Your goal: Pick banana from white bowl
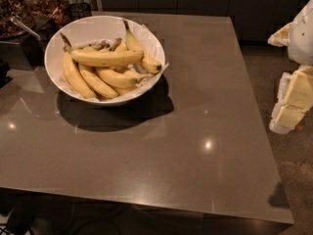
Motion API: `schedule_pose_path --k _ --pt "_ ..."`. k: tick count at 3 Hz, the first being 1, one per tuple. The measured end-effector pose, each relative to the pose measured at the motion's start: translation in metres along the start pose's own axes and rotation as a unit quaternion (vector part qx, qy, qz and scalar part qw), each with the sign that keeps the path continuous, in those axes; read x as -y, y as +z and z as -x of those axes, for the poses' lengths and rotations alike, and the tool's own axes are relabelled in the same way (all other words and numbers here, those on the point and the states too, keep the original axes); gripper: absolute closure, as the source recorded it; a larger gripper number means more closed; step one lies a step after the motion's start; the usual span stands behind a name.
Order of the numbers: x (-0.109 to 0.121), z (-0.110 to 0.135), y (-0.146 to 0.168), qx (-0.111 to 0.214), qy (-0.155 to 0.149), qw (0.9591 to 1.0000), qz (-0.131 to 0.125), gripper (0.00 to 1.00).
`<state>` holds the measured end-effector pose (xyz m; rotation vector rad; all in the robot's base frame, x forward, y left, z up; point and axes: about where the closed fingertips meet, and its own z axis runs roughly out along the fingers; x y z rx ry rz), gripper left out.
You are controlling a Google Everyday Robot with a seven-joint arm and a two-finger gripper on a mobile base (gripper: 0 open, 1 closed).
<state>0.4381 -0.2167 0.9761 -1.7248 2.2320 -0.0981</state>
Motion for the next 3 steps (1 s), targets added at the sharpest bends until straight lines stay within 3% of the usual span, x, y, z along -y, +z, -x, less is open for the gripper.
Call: schedule_pose_path --k 1,2,3 --pt "0.002 0.006 -0.004 0.003 0.000 1.0000 0.000 0.00" --pt "0.013 0.027 -0.015 -0.003 -0.009 0.9999 0.006 0.00" --pt "0.031 0.061 -0.027 -0.004 -0.043 0.9991 0.003 0.00"
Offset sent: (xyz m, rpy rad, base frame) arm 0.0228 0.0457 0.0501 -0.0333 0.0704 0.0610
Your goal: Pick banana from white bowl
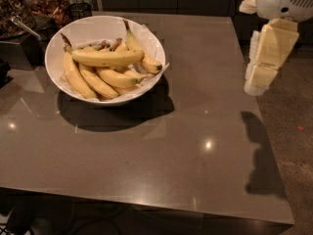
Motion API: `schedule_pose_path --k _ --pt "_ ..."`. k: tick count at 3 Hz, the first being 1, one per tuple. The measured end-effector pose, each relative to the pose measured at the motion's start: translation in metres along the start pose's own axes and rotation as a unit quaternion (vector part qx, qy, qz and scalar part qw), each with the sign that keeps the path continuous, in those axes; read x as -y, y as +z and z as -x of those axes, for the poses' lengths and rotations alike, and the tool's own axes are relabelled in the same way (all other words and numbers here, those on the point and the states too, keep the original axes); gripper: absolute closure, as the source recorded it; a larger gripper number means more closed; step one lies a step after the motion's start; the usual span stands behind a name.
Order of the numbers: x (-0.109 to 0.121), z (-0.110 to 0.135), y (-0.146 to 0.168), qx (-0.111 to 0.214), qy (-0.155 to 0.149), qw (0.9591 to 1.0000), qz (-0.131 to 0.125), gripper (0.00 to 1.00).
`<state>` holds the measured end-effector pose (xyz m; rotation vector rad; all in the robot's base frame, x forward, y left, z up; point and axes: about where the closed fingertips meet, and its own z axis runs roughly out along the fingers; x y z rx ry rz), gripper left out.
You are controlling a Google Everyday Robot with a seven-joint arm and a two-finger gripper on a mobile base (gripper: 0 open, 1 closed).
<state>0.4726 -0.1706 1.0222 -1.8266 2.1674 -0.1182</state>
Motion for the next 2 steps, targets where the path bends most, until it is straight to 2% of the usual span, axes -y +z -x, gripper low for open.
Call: schedule_pose_path --k 1,2 --pt "0.0157 0.0308 -0.0068 0.009 -0.041 0.9991 -0.009 0.00" --pt "0.0220 0.0385 -0.0072 0.022 -0.039 0.9987 -0.024 0.00"
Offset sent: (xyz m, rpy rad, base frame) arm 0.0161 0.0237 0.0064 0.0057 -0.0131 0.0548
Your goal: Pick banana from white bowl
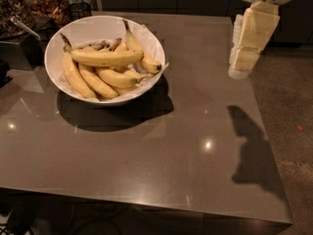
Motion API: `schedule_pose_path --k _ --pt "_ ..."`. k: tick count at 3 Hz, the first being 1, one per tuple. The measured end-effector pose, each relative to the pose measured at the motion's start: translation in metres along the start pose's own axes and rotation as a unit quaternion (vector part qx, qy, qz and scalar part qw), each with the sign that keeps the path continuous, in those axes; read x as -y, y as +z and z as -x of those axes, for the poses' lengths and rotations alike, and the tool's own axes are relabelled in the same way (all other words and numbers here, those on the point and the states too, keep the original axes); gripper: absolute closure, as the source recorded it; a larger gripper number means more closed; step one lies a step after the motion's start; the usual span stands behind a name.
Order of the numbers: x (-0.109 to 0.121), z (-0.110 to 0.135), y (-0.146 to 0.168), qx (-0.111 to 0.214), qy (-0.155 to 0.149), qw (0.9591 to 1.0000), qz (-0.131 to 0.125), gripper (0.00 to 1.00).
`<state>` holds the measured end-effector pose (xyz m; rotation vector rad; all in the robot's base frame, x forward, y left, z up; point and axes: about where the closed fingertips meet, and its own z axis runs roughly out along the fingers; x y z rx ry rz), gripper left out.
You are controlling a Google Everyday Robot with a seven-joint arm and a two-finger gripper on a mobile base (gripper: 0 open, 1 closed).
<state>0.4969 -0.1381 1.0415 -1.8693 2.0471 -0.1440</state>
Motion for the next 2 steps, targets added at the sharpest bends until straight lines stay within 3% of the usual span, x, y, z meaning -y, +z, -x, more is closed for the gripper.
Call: schedule_pose_path --k 2 --pt "0.010 0.061 0.010 0.034 -0.027 0.9990 0.012 0.00"
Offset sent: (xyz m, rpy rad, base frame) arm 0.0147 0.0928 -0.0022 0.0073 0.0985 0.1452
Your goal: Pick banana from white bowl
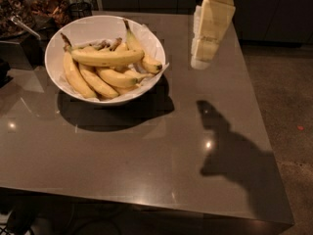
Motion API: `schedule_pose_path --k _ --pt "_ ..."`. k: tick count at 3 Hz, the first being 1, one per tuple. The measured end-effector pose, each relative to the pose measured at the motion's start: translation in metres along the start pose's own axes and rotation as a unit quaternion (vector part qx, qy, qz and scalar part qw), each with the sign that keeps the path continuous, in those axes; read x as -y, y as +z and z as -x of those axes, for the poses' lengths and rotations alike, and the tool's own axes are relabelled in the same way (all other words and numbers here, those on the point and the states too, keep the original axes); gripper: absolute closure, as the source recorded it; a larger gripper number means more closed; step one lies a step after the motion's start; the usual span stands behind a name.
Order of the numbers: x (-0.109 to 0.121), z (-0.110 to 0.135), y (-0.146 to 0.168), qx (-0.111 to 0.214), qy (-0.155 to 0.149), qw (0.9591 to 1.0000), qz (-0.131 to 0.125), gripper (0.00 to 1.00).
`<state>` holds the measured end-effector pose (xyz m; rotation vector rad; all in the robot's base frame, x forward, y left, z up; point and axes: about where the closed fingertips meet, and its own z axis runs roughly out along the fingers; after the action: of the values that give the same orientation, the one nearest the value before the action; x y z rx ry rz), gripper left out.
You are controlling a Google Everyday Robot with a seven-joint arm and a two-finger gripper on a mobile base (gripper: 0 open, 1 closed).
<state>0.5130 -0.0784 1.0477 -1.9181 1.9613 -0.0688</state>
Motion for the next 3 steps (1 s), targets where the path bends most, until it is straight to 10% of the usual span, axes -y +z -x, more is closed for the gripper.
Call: schedule_pose_path --k 3 --pt "0.029 0.065 0.024 0.030 -0.042 0.9987 -0.004 0.00"
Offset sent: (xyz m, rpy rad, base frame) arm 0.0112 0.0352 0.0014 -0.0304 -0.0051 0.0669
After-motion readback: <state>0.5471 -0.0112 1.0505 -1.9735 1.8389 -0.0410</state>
